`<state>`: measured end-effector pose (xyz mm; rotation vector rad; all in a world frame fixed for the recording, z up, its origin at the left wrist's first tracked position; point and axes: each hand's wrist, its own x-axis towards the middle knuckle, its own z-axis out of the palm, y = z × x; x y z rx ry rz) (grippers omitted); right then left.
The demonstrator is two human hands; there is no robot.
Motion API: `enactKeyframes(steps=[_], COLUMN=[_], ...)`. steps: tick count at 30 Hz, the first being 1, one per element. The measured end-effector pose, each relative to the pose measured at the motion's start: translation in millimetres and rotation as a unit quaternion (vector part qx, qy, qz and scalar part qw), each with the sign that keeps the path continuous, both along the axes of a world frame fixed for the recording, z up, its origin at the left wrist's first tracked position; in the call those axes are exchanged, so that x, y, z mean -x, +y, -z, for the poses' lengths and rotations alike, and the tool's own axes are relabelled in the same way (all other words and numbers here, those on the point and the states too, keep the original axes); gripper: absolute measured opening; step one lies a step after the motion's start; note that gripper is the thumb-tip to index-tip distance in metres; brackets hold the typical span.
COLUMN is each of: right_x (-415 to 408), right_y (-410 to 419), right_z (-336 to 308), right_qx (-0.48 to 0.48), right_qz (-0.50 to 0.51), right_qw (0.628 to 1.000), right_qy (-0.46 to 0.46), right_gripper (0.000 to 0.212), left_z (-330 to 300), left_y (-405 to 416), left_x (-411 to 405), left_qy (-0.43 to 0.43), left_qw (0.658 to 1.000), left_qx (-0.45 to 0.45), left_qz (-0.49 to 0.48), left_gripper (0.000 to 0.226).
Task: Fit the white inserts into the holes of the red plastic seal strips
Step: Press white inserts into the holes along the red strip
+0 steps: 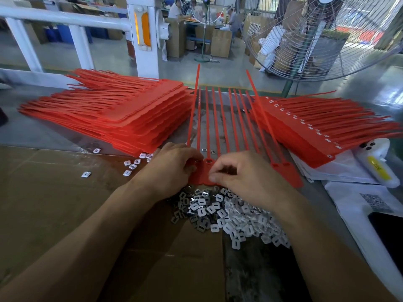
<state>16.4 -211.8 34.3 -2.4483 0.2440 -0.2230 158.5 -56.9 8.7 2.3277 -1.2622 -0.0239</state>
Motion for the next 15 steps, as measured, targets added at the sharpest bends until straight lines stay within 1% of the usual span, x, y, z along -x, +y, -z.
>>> enactKeyframes(steps=[3, 6, 12, 15], right_x=[-0.8, -1.4, -3.0, -4.4], right_y=[4.5, 5.6, 6.4, 7.1], right_z=[2.5, 2.6, 2.4, 3.0], right_qx=[0.010, 0.036, 0.046, 0.053], right_qz=[-0.049, -0.080, -0.094, -0.089], right_qw=[0.998, 0.995, 0.993, 0.993], right_qy=[0.047, 0.052, 0.060, 0.055], right_gripper=[0.003, 0.012, 0.018, 0.016], left_z=[-0.2, -0.3, -1.6, -2.6], left_y=[-0.1, -0.4, 0.6, 1.1], left_x=[0.1, -0.1, 0.5, 1.4], left_qy=[-0.005, -0.004, -0.005, -0.004], left_qw=[1.000, 1.000, 1.000, 1.000], left_qx=[0.001, 0.002, 0.000, -0.004], left_qz=[0.001, 0.002, -0.001, -0.002], left_gripper=[0.034, 0.035, 0.035, 0.034])
